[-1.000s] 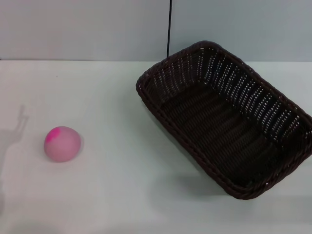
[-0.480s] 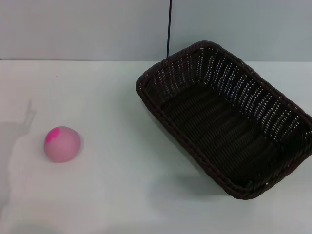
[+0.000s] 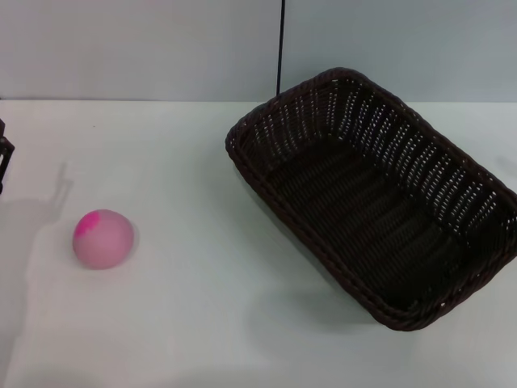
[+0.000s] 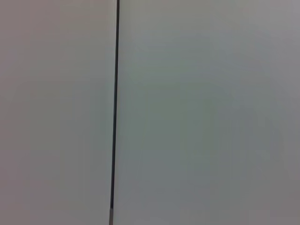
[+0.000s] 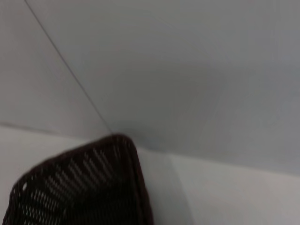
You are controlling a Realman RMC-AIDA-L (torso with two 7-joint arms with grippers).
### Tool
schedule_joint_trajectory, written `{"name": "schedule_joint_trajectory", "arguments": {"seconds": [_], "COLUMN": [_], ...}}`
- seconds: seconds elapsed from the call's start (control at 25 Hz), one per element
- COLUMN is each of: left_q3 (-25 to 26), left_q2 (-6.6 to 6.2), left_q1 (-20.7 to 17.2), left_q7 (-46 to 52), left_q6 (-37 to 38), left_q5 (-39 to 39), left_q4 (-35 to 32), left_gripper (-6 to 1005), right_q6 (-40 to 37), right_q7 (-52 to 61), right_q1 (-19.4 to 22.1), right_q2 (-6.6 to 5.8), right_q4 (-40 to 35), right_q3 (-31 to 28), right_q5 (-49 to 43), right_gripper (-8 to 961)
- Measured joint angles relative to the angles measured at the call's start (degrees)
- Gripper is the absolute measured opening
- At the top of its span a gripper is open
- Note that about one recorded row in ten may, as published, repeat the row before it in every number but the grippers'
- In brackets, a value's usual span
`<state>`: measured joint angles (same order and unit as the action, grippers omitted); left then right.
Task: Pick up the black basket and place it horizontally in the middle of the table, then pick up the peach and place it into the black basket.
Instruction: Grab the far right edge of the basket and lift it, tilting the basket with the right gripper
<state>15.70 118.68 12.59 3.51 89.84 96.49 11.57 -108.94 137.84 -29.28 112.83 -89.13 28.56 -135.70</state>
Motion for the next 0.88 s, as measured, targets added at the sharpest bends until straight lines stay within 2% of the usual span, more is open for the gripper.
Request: {"name": "schedule_joint_trajectory", "arguments": {"seconds": [0.12,0.24,0.32,0.44,0.52,0.72,0.88], "left_q3": [-0.37,-0.39,-0.40,-0.41,-0.41,-0.41,-0.41], "left_q2": [-0.03,-0.03,-0.02,-0.05,-0.07,-0.05,-0.03], "left_q1": [-0.87,-1.40,-2.11,-2.46,-3.01,-3.18,-3.18], "left_q7": [0.01,0.01,0.01,0.01,0.01,0.01,0.01], "left_q6": [-0.17,-0.21,-0.30,-0.30,-0.05,0.09,0.10], "left_q5": [0.03,0.02,0.00,0.01,0.00,0.02,0.01], "left_q4": [0.32,0.49,0.90,1.01,1.03,1.07,1.09], "left_gripper": [831,830,829,828,827,826,824], "right_q6": [-0.08,1.11,4.69,7.62,12.19,17.85,19.91], "right_q7": [3.48,3.83,3.93,4.04,4.00,4.04,4.04], "right_q1": [-5.47,-7.14,-8.49,-8.74,-8.92,-9.85,-10.42], "right_q2": [-1.06,-0.91,-0.27,0.17,1.02,1.77,2.28], "right_q4": [5.11,8.56,14.63,17.96,22.28,27.60,29.28], "right_q3": [4.52,5.78,8.62,11.30,15.24,19.99,21.08], "right_q5": [-5.81,-6.65,-6.89,-7.01,-7.12,-7.20,-7.22], "right_gripper": [700,699,699,698,698,697,696]}}
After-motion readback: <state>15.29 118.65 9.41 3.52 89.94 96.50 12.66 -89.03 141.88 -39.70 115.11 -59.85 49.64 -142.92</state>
